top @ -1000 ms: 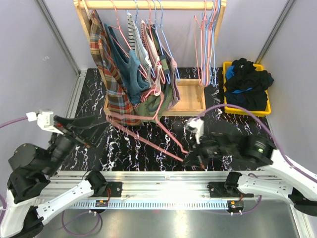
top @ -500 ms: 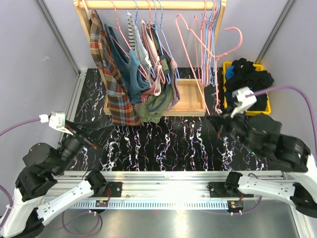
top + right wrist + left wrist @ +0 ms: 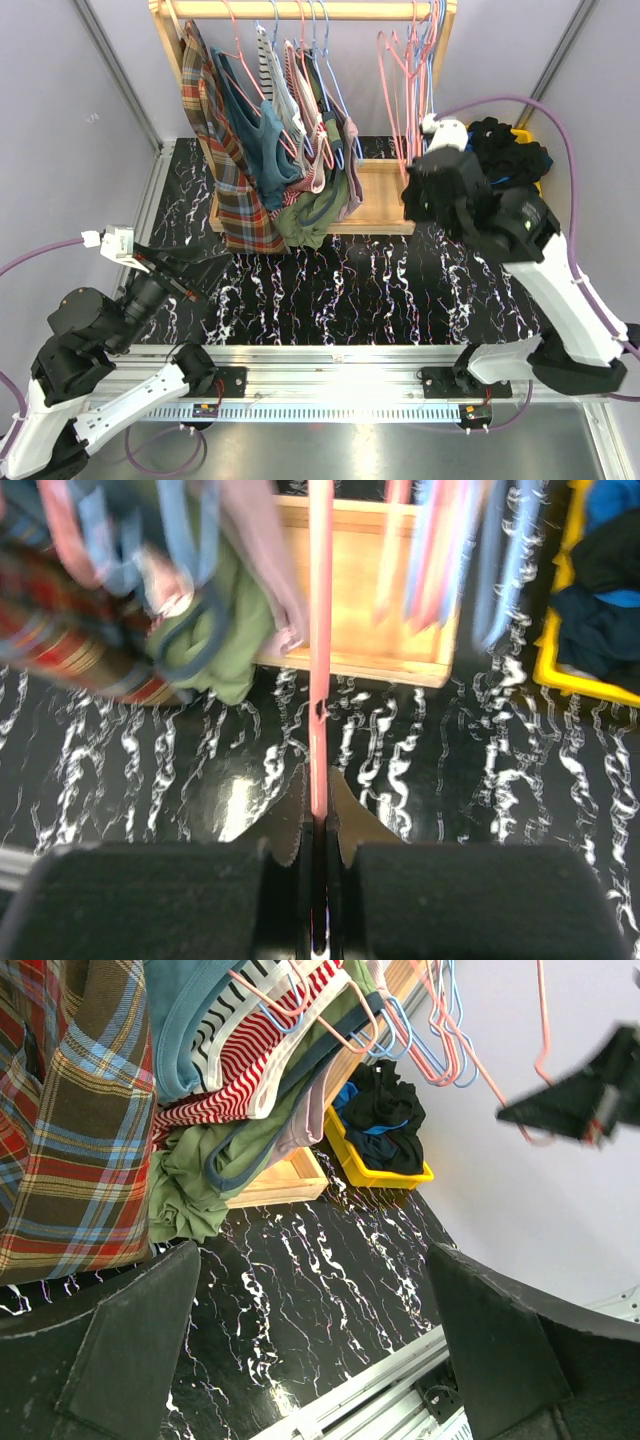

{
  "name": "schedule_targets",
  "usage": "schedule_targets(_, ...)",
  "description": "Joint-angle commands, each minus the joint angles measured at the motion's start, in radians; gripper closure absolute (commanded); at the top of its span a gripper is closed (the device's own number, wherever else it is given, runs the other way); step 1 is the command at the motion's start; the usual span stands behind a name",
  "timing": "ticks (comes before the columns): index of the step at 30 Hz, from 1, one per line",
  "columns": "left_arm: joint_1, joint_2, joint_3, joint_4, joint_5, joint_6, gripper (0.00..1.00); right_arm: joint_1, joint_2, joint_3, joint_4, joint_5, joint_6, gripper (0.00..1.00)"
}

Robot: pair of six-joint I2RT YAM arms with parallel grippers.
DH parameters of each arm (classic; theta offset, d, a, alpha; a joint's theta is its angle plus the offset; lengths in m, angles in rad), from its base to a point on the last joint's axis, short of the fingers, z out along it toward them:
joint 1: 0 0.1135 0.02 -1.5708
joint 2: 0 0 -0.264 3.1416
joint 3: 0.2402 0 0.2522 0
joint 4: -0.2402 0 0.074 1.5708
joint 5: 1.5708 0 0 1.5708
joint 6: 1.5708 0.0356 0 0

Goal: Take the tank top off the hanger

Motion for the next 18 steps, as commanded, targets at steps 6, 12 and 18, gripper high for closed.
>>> schedule_targets(6, 0.000, -0.002, 0.013, 0.034, 0.015, 0.002, 0.01, -0.223, 0.289, 0.407, -0.100, -0.323, -0.164, 1.00)
schedule_targets(12, 0.000, -0.022, 0.018, 0.024, 0.012, -0.003, 0.01, -0.318, 0.474, 0.685, -0.169, -0.404, -0.158, 1.00)
schedule_targets(18, 0.000, -0.037, 0.023, 0.010, 0.007, -0.003, 0.01, -0.354, 0.500, 0.633, -0.166, -0.441, -0.147, 1.00)
